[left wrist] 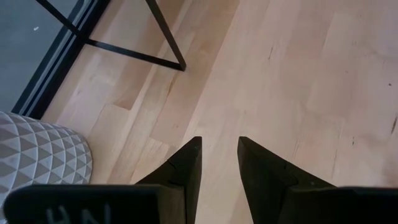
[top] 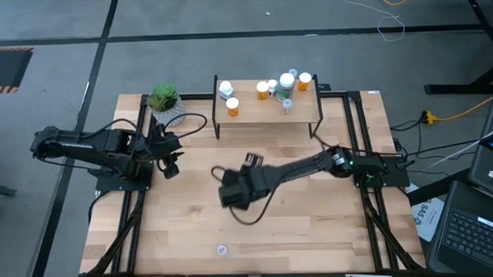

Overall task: Pick and place medicine bottles onto shelf by color
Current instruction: Put the transparent pill bottle on the shelf

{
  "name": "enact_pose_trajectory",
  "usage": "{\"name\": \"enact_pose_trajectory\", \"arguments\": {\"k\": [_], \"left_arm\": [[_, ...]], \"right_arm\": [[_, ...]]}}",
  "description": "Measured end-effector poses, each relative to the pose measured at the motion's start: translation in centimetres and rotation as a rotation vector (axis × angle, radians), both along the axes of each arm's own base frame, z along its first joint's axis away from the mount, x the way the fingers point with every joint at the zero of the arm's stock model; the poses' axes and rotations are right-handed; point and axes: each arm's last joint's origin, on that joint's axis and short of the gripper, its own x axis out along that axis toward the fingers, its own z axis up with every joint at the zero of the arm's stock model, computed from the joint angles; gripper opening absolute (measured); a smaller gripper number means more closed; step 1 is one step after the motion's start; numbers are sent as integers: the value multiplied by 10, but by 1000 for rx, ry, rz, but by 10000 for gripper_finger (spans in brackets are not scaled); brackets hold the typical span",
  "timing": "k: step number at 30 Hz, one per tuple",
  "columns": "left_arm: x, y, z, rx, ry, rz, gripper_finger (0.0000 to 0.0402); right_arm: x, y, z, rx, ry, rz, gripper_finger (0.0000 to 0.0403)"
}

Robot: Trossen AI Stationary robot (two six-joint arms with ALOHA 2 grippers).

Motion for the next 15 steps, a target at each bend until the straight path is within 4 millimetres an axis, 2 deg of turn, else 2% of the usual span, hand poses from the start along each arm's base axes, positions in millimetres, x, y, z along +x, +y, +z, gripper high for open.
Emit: {"name": "enact_pose_trajectory", "arguments": {"k": [9, 12, 15], "left_arm": [[0, 0, 0, 8, -1, 7, 98], [0, 0, 0, 8, -2, 7, 98], [0, 0, 0, 8, -3, 7, 98]], "right_arm": [[-33, -65, 81, -153, -85, -117, 142], [-38, -97, 100, -171, -127, -150, 142], [-40, -133, 111, -182, -168, -198, 142]]}}
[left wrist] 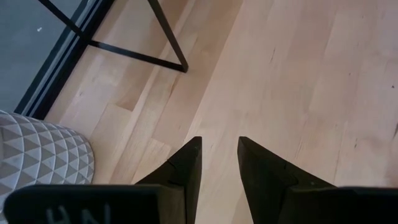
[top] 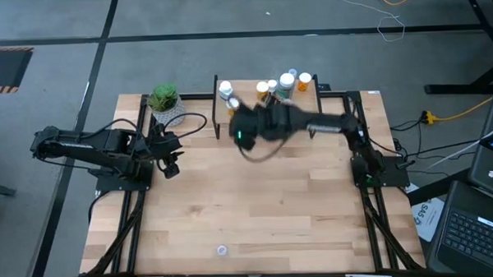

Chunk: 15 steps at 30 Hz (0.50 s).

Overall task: Pick and place medicine bottles onto shelf by color
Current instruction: Put the transparent pill bottle on the shelf

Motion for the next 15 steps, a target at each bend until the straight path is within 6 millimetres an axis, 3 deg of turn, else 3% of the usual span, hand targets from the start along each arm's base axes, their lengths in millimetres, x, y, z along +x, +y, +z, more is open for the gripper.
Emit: {"name": "enact_pose_trajectory", "arguments": {"k": [9, 15], "left_arm": [[0, 0, 0, 0, -2, 0, 98], [0, 0, 0, 0, -2, 1, 98]], "right_arm": [[4, -110, 8, 92, -176, -17, 142], [-6, -154, -2, 192, -198, -52, 142]]}}
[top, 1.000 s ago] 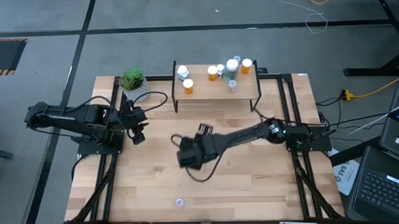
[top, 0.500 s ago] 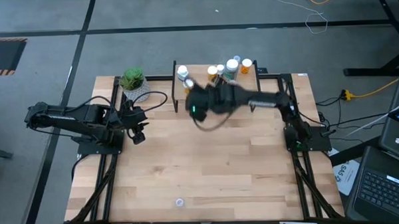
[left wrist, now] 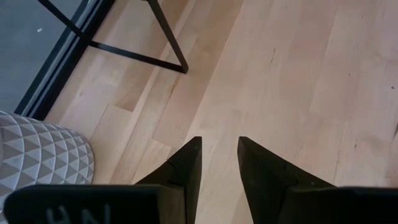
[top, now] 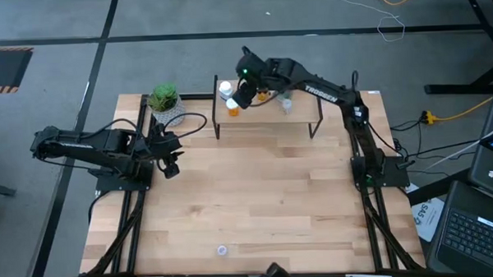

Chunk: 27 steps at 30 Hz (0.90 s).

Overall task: Pick and place medicine bottles onto shelf by color
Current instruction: Put the transparent pill bottle on the shelf

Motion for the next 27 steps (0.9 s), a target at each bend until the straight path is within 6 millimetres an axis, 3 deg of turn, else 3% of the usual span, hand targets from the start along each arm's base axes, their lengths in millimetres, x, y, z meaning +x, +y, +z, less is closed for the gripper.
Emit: {"name": "enact_pose_trajectory", "arguments": {"k": [14, 22, 27], "left_arm": [[0, 0, 0, 0, 0, 0, 98], [0, 0, 0, 0, 0, 0, 98], [0, 0, 0, 0, 0, 0, 98]], "right_arm": [[10, -36, -42, 37, 86, 23, 145], [11, -38, -42, 34, 72, 19, 212], [11, -38, -42, 33, 69, 22, 235]]}}
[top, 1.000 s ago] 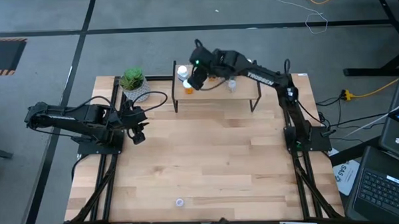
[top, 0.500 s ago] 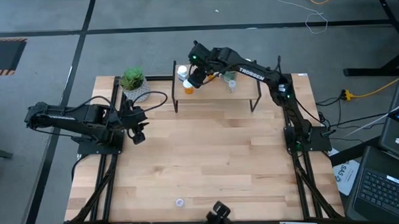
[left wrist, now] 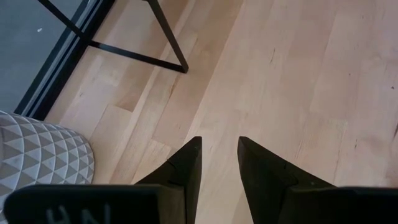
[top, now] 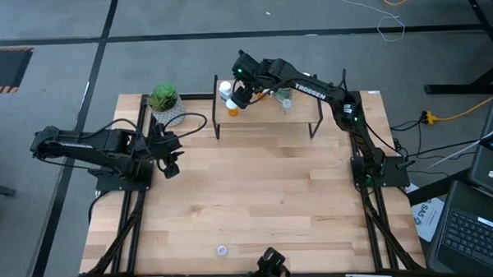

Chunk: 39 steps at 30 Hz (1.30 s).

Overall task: Pick and place medicine bottles onto shelf by color
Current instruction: Put the transparent pill bottle on the shelf

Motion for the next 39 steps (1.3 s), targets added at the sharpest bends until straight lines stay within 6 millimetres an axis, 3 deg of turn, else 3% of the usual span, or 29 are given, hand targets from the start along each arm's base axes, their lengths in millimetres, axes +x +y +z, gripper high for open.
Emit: {"name": "enact_pose_trajectory", "arguments": {"k": [6, 11, 16, 20, 26, 31, 35, 39], "left_arm": [[0, 0, 0, 0, 0, 0, 98], [0, 0, 0, -1, 0, 0, 98], [0, 0, 0, 0, 0, 0, 98], [0, 0, 0, 0, 0, 0, 98], [0, 0, 0, 0, 0, 0, 98], [0, 0, 0, 0, 0, 1, 98], [0, 0, 0, 0, 0, 0, 98], [0, 0, 0, 0, 0, 0, 98]], "right_arm": [[1, 0, 15, -46, -63, 15, 239], [-10, 5, 40, -78, -118, 14, 240], [-23, 29, 62, 14, -163, 42, 240], [-30, 71, 80, 191, -205, 121, 240], [-24, 156, 76, 402, -103, 279, 240], [-10, 238, 53, 362, -50, 385, 240], [4, 302, 29, 267, -145, 513, 240], [15, 361, -7, 246, -327, 689, 240]]}}
